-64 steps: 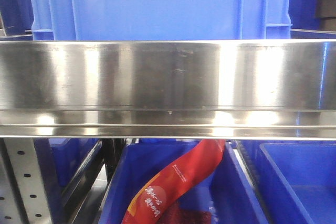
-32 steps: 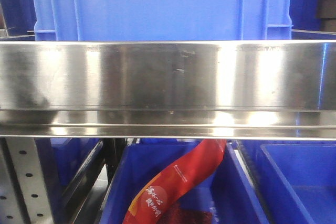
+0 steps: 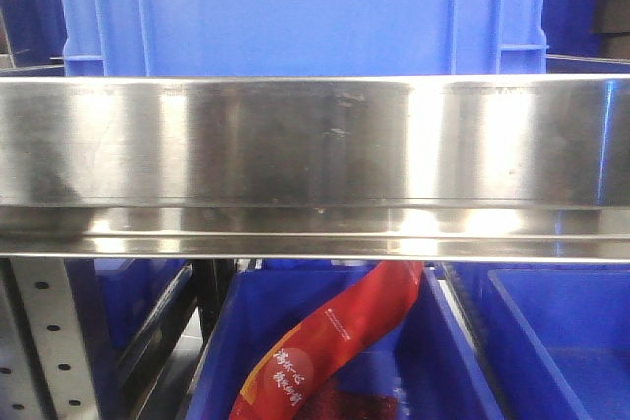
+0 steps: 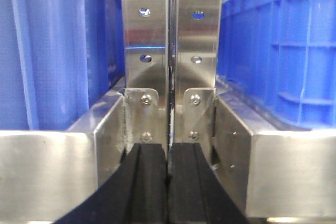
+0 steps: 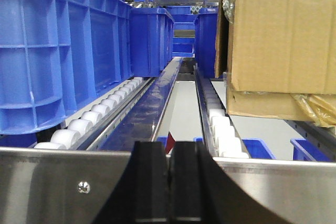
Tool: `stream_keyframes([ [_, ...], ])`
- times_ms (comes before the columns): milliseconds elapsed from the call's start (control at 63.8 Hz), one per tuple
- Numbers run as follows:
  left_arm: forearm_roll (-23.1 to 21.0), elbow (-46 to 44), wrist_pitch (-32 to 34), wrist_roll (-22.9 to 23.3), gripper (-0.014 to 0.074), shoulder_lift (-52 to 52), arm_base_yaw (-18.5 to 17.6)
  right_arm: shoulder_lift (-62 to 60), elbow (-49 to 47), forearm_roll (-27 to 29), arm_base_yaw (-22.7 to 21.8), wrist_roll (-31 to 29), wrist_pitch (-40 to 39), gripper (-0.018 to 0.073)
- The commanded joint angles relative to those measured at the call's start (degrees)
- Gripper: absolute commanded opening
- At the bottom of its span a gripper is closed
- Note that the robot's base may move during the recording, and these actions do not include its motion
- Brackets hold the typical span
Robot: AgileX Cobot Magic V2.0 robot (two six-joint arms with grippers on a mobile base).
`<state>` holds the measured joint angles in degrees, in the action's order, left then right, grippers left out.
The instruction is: Grab PVC pipe and place in blue bin
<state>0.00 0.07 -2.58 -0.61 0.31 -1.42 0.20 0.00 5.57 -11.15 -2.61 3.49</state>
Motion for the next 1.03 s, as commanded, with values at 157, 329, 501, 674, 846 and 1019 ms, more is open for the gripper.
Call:
stream_keyframes([
  [157,0.9,-0.1,0.6,2.4,-0.0111,-0.3,0.1,-0.2,0.0,-0.5,-0.3,0.1,-1.0,-0.0168],
  [329,0.9,-0.1,0.6,2.4,-0.0111,-0.3,0.1,-0.2,0.0,-0.5,-0.3,0.1,-1.0,-0.0168],
  [501,0.9,-0.1,0.6,2.4,-0.0111,-0.3,0.1,-0.2,0.0,-0.5,-0.3,0.1,-1.0,-0.0168],
  [674,0.9,-0.1,0.6,2.4,-0.0111,-0.3,0.1,-0.2,0.0,-0.5,-0.3,0.1,-1.0,-0.0168],
  [846,0.9,-0.1,0.6,2.4,-0.0111,-0.3,0.1,-0.2,0.0,-0.5,-0.3,0.1,-1.0,-0.0168],
  [1019,0.9,-0.1,0.6,2.4,-0.0111,-0.3,0.1,-0.2,0.0,-0.5,-0.3,0.1,-1.0,-0.0168],
])
